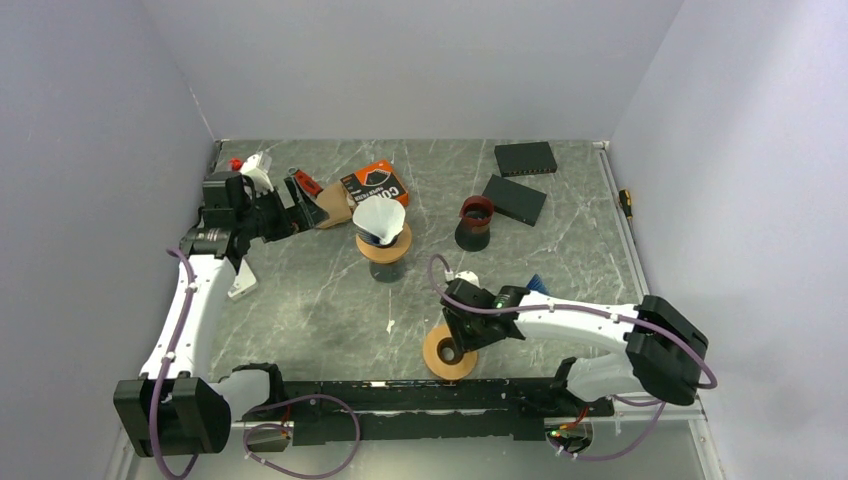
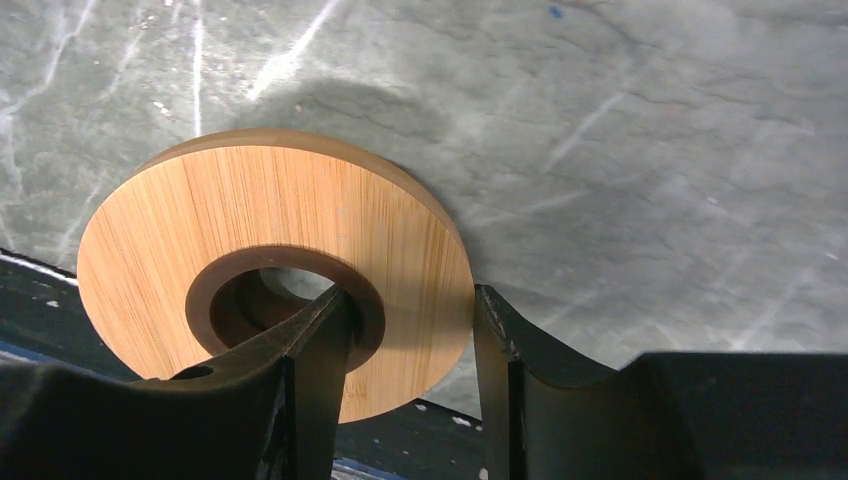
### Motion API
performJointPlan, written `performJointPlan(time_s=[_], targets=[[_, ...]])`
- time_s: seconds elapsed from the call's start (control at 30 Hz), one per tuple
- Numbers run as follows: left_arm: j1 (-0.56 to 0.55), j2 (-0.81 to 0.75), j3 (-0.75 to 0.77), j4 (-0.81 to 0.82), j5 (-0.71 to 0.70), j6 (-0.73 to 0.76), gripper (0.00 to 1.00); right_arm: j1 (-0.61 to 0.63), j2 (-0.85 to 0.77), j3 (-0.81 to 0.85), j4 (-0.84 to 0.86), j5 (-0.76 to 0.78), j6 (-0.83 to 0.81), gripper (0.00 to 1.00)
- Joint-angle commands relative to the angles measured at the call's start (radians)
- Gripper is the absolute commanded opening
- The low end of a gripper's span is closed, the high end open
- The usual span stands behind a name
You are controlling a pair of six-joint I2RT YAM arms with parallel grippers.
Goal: Place the coffee filter in the dripper
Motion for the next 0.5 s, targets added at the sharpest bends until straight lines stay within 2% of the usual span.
performJointPlan(time_s=[0.0,0.3,0.47], targets=[[0.004,-0.002,0.060,0.024,0.030,-0.018,0.99,-0.010,-0.082,0.077,-0.093,0.108,0.000,0.35],[0.003,0.011,0.122,0.019,0.079,-0.044,0.99,-0.118,-0.191,0.251,-0.136,0.175,-0.073,0.34],[0.003,0.038,0.142,0.090,0.229,-0.095,0.96,-0.230,-0.176,0.388,-0.132,0.123,-0.152,0.34]])
